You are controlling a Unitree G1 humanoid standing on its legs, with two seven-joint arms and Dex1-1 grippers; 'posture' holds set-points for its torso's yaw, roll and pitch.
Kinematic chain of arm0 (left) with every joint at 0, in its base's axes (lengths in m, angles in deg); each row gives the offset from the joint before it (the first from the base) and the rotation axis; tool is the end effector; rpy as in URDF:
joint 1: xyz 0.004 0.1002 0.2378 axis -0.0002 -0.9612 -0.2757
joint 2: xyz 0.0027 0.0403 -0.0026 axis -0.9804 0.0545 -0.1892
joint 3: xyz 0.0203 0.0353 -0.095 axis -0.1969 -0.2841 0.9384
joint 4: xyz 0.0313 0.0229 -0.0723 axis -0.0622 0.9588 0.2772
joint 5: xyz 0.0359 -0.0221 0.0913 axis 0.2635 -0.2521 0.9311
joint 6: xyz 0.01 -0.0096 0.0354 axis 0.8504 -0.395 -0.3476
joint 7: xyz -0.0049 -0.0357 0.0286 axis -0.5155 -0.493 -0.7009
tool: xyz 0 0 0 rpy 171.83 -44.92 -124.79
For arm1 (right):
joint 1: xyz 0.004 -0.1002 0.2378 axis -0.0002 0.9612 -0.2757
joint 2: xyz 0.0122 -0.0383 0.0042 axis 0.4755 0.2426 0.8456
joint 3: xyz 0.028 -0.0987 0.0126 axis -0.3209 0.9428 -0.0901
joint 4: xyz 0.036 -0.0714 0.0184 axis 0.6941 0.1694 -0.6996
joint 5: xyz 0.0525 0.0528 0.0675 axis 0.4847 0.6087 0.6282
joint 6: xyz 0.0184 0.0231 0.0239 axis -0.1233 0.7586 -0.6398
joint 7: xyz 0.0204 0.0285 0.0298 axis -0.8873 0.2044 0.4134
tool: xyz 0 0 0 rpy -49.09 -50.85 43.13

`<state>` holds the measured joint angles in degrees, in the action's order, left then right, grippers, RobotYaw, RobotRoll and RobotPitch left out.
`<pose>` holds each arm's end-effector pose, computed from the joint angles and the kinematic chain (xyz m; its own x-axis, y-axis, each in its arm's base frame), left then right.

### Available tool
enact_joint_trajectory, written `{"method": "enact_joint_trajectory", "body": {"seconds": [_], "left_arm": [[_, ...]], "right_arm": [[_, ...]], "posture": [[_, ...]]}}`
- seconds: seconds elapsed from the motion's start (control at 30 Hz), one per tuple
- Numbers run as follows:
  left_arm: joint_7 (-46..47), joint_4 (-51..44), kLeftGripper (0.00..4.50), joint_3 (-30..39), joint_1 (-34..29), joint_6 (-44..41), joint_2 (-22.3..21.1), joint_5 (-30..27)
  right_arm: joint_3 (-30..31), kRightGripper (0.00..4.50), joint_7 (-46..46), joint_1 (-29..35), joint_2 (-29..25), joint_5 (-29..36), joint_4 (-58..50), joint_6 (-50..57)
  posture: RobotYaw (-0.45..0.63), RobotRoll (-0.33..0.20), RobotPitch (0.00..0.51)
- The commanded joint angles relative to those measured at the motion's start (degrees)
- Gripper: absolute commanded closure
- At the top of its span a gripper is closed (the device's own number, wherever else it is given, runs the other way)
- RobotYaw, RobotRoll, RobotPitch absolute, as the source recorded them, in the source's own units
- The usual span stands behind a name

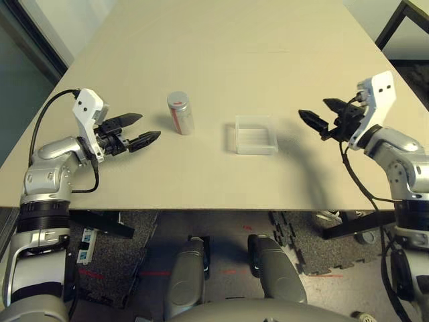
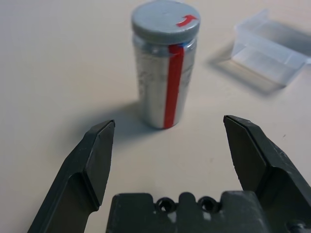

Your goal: Pour the medicine from the bottle into the box.

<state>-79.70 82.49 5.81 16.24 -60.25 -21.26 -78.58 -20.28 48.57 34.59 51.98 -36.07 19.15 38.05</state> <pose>0.2765 0.2992 0.1518 0.7158 -0.6768 -0.1717 0.6933 0.7182 0.0594 0.2705 -0.2430 0.1748 0.8291 0.5480 -0.1110 -0.5555 0.8299 -0.0517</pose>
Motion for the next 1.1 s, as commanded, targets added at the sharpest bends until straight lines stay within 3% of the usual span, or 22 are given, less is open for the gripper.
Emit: {"method": "enact_joint_trajectory", "body": {"seconds": [0.03, 0.5, 1.0, 1.1], "left_arm": [[1.57, 4.20, 0.01, -1.22, 2.51, 2.38, 1.66, 1.61], [2.76, 21.08, 0.01, -3.83, 13.07, 11.97, 8.39, 5.81], [3.86, 36.36, 0.01, -5.01, 19.34, 20.86, 11.49, 10.15], [4.53, 38.31, 0.58, -4.70, 20.31, 22.46, 11.78, 10.62]], "right_arm": [[0.75, 0.00, 0.23, -0.47, 0.45, 0.88, -2.56, 1.82], [3.71, 0.00, 0.33, -0.85, 2.55, 3.08, -11.55, 8.86], [5.64, 0.00, -0.05, -3.42, 4.76, 2.85, -11.80, 9.58], [5.56, 0.00, 0.11, -4.02, 4.68, 2.74, -11.36, 9.41]], "posture": [[-0.10, 0.000, 0.149], [-0.17, 0.000, 0.150], [-0.18, 0.000, 0.145], [-0.18, 0.000, 0.144]]}}
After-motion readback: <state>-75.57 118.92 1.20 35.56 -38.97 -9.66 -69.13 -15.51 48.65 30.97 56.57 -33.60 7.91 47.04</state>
